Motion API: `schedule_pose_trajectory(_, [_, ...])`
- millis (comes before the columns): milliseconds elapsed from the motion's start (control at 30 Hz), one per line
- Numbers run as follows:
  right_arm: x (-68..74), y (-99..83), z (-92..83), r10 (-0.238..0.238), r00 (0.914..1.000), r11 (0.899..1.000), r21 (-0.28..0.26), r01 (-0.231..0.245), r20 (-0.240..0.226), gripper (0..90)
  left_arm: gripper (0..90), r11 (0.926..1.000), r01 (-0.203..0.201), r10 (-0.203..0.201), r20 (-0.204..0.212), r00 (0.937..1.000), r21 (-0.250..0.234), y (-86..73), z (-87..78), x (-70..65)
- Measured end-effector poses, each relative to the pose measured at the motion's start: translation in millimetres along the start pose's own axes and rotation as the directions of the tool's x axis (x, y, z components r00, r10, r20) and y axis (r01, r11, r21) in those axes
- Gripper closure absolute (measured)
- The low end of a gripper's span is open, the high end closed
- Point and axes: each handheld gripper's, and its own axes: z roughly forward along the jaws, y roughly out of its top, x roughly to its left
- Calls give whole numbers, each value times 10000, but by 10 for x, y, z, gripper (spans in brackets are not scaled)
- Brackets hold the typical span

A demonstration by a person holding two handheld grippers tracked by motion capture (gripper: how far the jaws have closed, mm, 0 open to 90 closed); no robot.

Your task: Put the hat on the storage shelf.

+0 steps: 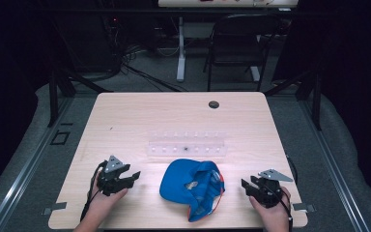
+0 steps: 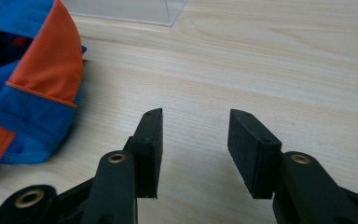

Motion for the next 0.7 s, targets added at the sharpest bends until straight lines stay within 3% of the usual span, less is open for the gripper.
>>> schedule_pose_trajectory(67, [-7, 3, -2, 120, 9996, 9999, 1, -120, -264, 569, 473, 10000, 0, 0, 32, 10000, -19, 2, 5, -14])
schedule_pose_trajectory(133, [9, 4, -22, 634, 9912, 9980, 80, -628, -1166, 588, 477, 10000, -88, 87, 154, 9998, 27, 5, 24, -59])
schedule_pose_trajectory(200, [16, 5, -28, 695, 9886, 9976, 139, -682, -1335, 593, 479, 9999, -140, 139, 190, 9997, 52, 4, 33, -82])
schedule_pose_trajectory(300, [96, 32, -58, 827, 9772, 9966, 123, -818, -1956, 594, 481, 9982, -584, 579, 332, 9978, 138, 21, 72, -181])
schedule_pose_trajectory(433, [207, 49, -97, 690, 9757, 9975, 7, -704, -2079, 558, 477, 9971, -757, 754, 496, 9959, 28, 28, 98, -282])
schedule_pose_trajectory(467, [304, 52, -107, 589, 9730, 9980, -83, -623, -2232, 535, 475, 9969, -782, 781, 591, 9952, -3, 33, 107, -319])
schedule_pose_trajectory(567, [439, 75, -118, 219, 9728, 9995, -181, -268, -2305, 505, 475, 9944, -1049, 1059, 1021, 9891, -148, 65, 148, -442])
schedule_pose_trajectory(700, [585, 96, -110, 142, 9681, 9995, -245, -210, -2501, 469, 461, 9946, -1020, 1036, 1196, 9874, -195, 91, 212, -514])
